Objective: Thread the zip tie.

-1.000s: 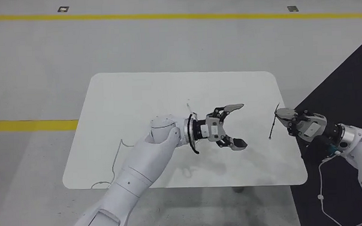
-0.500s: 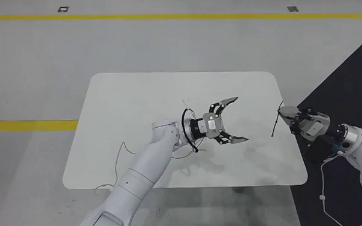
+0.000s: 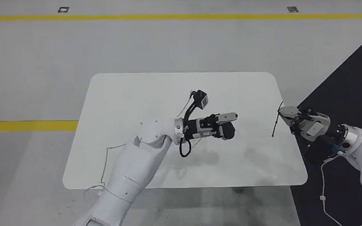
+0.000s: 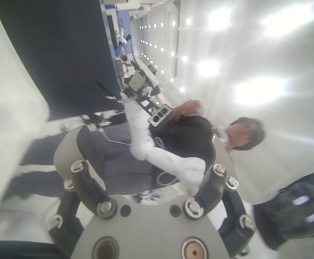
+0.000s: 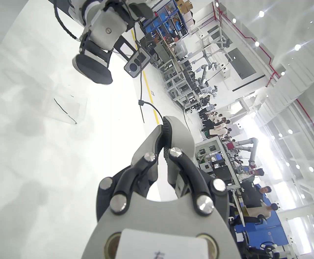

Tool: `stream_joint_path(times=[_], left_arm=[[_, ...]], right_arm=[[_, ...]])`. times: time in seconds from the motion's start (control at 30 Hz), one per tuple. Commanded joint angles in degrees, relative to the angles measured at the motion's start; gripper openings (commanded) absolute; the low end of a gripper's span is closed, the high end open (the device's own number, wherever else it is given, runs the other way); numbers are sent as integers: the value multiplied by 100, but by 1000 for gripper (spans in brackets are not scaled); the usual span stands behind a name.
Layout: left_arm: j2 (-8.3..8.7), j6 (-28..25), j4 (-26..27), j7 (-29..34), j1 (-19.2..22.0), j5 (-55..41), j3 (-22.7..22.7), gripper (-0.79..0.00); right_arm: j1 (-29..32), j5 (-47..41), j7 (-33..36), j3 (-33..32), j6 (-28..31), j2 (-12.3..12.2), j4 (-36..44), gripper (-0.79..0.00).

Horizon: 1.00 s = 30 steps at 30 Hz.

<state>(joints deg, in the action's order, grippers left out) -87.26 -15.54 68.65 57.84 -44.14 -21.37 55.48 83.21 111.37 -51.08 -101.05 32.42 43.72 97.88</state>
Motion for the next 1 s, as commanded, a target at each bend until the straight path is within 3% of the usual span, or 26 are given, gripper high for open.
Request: stream_joint_path(times=[0.0,0.27,0.4,0.63,0.8,0.97], left_arm=[[12,-432,100,-293,-100,270,11,0],[12,-432,100,-293,-100,270,11,0],[83,-1058,344,-1973,-236,2539,11,0],[82,-2280,307,-3508,-457,4784,-261,0],[46,-2509,139,-4721,-480,6346,-476,0],[46,-2509,139,-4721,-480,6346,-476,0]], right_arm=[[0,0,0,0,0,0,0,-785],[47,-126,4,43,130,4,85,-785],[41,-967,332,-6,1370,-16,68,-785],[-127,-1982,1169,-36,2460,-35,-30,-785],[-331,-3040,2372,166,2558,-69,-160,-785],[-357,-3094,2452,166,2558,-74,-153,-785]])
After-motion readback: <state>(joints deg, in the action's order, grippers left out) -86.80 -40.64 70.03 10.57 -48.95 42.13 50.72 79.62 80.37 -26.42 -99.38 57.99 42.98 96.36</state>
